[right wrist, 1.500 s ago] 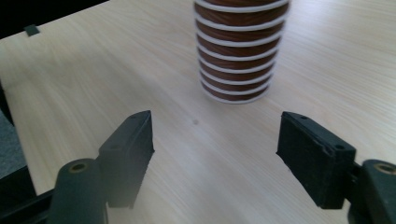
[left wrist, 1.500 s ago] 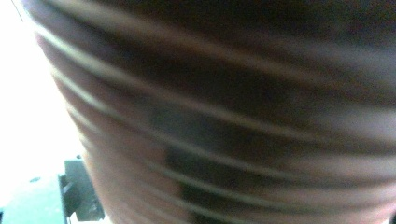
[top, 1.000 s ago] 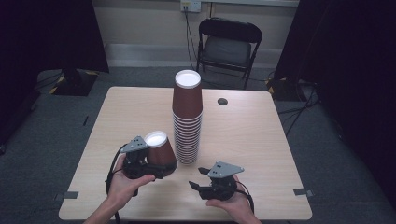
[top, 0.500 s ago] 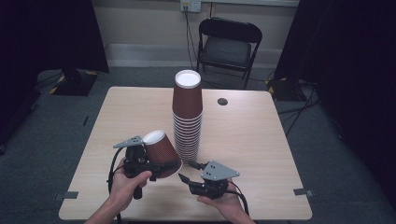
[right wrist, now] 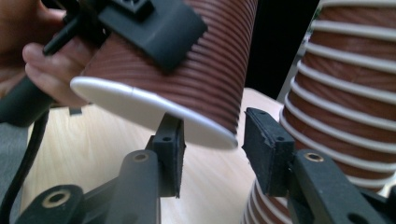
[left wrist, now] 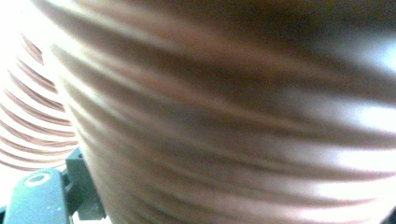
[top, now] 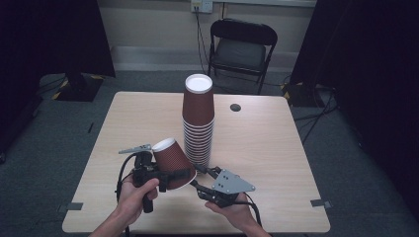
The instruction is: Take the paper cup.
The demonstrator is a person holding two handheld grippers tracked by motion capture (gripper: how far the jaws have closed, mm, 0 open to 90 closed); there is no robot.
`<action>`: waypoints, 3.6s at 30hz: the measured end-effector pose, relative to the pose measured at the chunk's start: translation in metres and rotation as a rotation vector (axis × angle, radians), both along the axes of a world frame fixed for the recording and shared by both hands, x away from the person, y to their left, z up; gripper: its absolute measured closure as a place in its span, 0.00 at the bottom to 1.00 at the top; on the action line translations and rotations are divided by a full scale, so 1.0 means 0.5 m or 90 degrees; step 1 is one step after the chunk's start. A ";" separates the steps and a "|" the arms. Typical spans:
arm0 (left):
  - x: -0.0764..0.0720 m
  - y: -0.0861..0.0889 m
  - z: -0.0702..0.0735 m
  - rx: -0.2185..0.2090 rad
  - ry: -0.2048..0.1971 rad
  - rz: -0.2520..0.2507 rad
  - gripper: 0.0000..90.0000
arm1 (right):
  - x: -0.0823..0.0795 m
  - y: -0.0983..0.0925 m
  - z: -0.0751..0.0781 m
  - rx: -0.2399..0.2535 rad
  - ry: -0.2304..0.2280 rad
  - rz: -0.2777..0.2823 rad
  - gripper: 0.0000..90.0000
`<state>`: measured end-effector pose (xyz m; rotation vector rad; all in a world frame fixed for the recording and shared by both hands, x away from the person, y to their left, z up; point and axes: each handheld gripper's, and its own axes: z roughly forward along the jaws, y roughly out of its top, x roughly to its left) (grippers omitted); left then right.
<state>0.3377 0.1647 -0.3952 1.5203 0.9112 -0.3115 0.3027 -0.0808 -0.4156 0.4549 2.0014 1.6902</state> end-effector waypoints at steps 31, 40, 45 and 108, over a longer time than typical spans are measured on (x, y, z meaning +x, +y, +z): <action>-0.011 -0.034 0.013 -0.099 -0.017 -0.038 0.10 | 0.018 0.015 0.027 0.121 -0.061 -0.065 0.94; -0.008 -0.033 0.016 -0.108 -0.019 -0.052 0.08 | 0.013 0.008 0.031 0.120 -0.074 -0.062 0.96; -0.005 -0.021 0.025 -0.096 -0.031 -0.031 0.05 | 0.006 0.007 0.030 0.109 -0.071 -0.048 0.96; -0.047 -0.033 -0.006 0.261 -0.374 -0.015 0.17 | 0.072 -0.148 0.013 -0.107 0.366 -0.030 0.96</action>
